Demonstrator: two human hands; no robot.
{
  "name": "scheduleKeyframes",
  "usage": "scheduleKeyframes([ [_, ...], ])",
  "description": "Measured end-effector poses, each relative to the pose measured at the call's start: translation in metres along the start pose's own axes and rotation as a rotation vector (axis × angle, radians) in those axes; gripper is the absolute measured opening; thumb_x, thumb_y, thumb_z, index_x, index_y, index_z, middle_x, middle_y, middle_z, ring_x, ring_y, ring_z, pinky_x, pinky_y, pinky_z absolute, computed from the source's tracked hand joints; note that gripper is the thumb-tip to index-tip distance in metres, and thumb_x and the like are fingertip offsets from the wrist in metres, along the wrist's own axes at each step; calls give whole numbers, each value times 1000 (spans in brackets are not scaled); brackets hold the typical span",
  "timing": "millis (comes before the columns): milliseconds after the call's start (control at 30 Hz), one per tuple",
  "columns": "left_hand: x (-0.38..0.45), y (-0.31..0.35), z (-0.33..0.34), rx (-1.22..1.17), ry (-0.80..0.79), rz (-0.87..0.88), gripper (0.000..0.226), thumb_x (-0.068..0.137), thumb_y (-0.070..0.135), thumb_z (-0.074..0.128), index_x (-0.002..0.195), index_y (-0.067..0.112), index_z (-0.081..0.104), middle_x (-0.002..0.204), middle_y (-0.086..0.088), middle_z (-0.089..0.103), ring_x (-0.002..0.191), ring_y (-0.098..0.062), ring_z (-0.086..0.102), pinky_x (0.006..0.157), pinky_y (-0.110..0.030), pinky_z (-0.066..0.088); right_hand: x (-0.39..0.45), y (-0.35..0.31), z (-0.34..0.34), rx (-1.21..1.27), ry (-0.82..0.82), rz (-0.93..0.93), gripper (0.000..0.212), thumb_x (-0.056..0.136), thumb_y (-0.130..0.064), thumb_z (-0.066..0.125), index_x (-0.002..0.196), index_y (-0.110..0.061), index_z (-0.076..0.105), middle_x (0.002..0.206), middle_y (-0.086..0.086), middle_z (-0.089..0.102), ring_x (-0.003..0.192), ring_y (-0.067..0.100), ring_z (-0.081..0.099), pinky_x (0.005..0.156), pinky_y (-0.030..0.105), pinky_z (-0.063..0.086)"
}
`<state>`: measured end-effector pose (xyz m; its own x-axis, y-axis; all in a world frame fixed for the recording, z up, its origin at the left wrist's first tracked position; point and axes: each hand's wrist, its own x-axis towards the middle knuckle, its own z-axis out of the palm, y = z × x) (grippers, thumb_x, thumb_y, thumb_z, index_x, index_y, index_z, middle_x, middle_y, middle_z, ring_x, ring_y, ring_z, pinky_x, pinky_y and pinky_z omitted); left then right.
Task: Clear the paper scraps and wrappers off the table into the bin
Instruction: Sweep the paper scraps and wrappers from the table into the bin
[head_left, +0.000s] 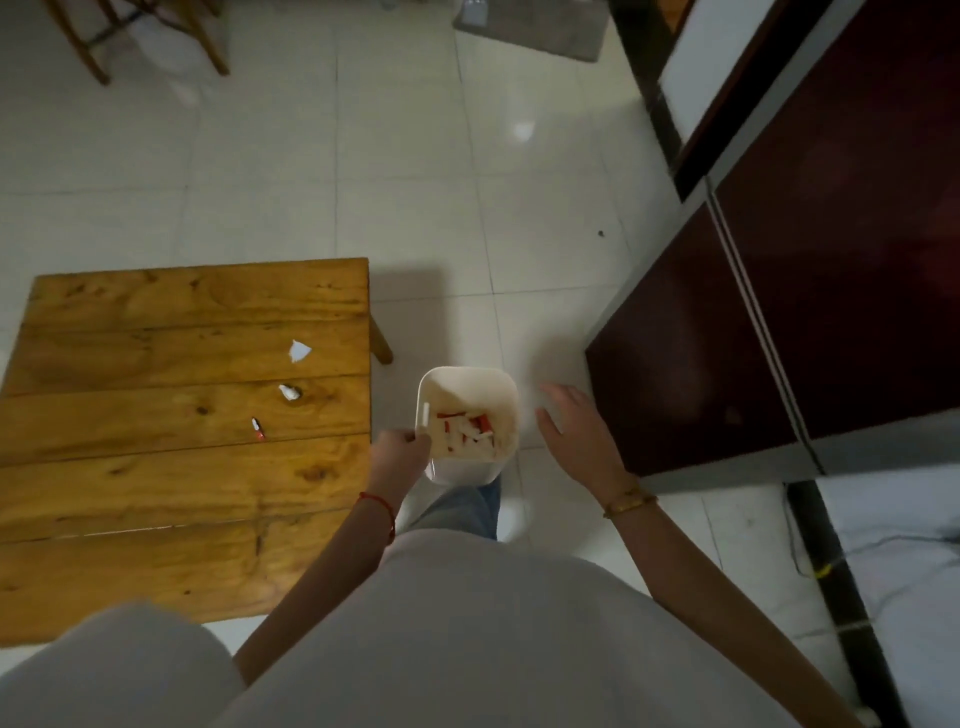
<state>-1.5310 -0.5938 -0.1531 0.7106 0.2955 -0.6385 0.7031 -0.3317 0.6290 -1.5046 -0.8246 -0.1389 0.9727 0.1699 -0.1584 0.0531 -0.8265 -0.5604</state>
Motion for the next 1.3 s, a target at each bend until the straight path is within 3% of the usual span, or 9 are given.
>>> scheduleKeyframes([
  [100,35,29,-2,-45,38,-32,25,80,11,49,59,9,61,62,-8,58,61,-23,55,57,-25,44,67,-4,-10,-16,-32,-77,37,97,-21,46,131,-9,50,132,10,54,124,23,46,102,23,28],
  [333,104,70,-19,-169,133,-161,27,79,11,49,77,-10,66,70,-17,59,70,-27,56,65,-35,48,207,-40,-18,-74,-163,-305,39,95,-20,49,133,-7,50,135,10,52,127,22,44,107,24,27],
  [500,126,80,-30,-285,219,-307,24,83,11,49,82,-5,68,78,-17,62,74,-26,58,67,-34,49,282,-77,-5,-126,-319,-489,42,96,-23,47,136,-9,45,139,10,49,131,22,42,109,30,30],
  [600,133,79,-31,-378,260,-402,28,85,12,48,91,-4,70,82,-16,65,73,-26,58,58,-28,46,320,-98,13,-174,-448,-608,45,97,-26,45,140,-11,41,143,8,44,134,21,38,112,31,29],
  [733,141,79,-21,-454,374,-519,28,85,11,49,88,-7,69,78,-15,62,72,-28,56,61,-29,44,361,-127,40,-237,-605,-778,46,98,-28,44,141,-14,39,147,6,40,136,19,35,112,29,26],
  [900,160,86,5,-695,508,-691,26,85,10,52,90,-9,68,92,-25,70,88,-38,66,72,-38,54,403,-158,76,-329,-852,-967,47,98,-31,42,143,-17,35,153,2,31,140,18,29,112,35,29],
  [1000,172,92,22,-826,583,-769,25,86,12,53,91,-8,68,93,-23,70,88,-37,67,78,-40,57,421,-171,101,-396,-962,-1090,48,99,-29,42,144,-15,35,153,3,31,142,20,26,115,40,29],
  [1200,199,95,44,-921,614,-904,22,83,8,49,71,-4,64,72,-17,58,68,-26,52,63,-30,41,437,-192,156,-480,-1083,-1222,49,99,-24,43,145,-13,33,155,7,27,144,22,20,118,43,22],
  [1300,214,89,55,-989,644,-939,27,83,9,48,80,-10,67,73,-17,58,70,-26,53,65,-31,43,440,-200,184,-546,-1105,-1295,49,99,-25,41,146,-15,30,156,6,25,145,23,18,118,43,21],
])
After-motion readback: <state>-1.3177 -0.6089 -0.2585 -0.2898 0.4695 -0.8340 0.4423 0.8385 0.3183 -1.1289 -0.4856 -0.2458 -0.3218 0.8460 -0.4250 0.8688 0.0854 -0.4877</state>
